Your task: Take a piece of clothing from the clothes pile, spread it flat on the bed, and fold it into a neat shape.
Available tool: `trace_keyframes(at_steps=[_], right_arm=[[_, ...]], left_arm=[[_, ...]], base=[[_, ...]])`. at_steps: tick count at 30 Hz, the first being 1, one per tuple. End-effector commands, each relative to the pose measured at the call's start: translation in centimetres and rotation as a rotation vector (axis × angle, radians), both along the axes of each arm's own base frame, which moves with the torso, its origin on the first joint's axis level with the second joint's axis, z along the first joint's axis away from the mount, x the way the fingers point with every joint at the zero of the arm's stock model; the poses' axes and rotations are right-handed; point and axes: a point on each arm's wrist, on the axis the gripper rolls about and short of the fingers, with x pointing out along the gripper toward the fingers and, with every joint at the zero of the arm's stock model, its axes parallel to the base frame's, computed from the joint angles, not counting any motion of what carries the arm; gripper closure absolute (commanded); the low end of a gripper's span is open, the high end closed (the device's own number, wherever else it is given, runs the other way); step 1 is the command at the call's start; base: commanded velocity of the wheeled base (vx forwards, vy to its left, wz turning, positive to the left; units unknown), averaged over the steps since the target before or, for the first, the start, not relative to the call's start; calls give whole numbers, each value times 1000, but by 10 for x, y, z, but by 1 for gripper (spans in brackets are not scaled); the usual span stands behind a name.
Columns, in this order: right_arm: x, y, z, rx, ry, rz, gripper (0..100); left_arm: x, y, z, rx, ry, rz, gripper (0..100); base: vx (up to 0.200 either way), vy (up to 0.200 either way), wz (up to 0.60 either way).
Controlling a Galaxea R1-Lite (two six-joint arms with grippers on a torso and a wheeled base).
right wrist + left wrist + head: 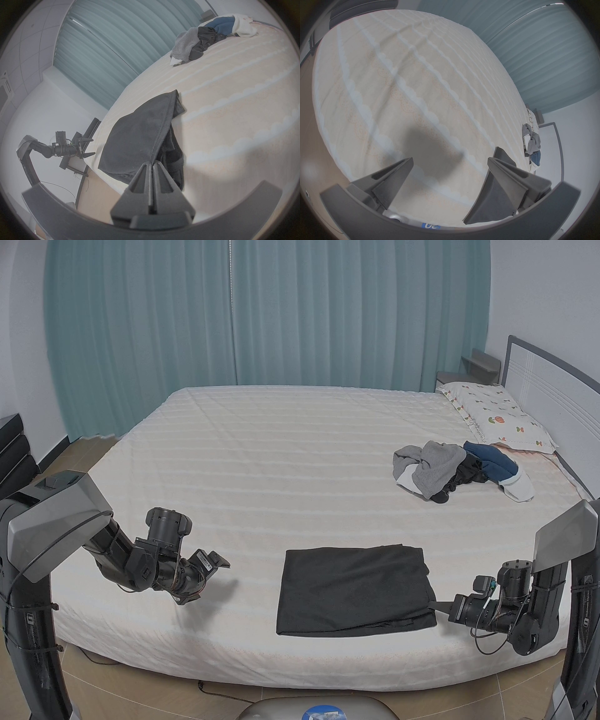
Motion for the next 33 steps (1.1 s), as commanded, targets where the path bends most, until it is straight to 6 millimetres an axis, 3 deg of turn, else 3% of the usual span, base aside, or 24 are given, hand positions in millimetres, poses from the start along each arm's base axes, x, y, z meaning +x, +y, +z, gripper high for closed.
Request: trace_keyframes(at_steps=[1,7,19,20,26,32,33], right_arm=[[-6,-4,0,-15,5,-3,100],[-16,-19,-3,-66,15,-19,100],[-16,-17,-5,-67,22,-7,100],[-16,-17,-5,-67,22,-7,0],[-8,-18,5,-40,-24,-22,0],[18,-17,15,55,-69,-92,0],[33,-16,15,91,-82,-130,0]], left_arm=[[0,0,0,-1,0,0,0],[1,-1,0,-1,-3,-2,0],[1,0,0,-1,0,0,0],[1,0,0,-2,-1,1,0],[1,0,-1,1,0,3,0],[4,-1,3,-8,-9,8,0],[4,-1,3,-7,-8,8,0]], base=[[0,0,0],[0,0,0],[0,0,0],[0,0,0],[0,0,0],[0,0,0],[200,0,0]])
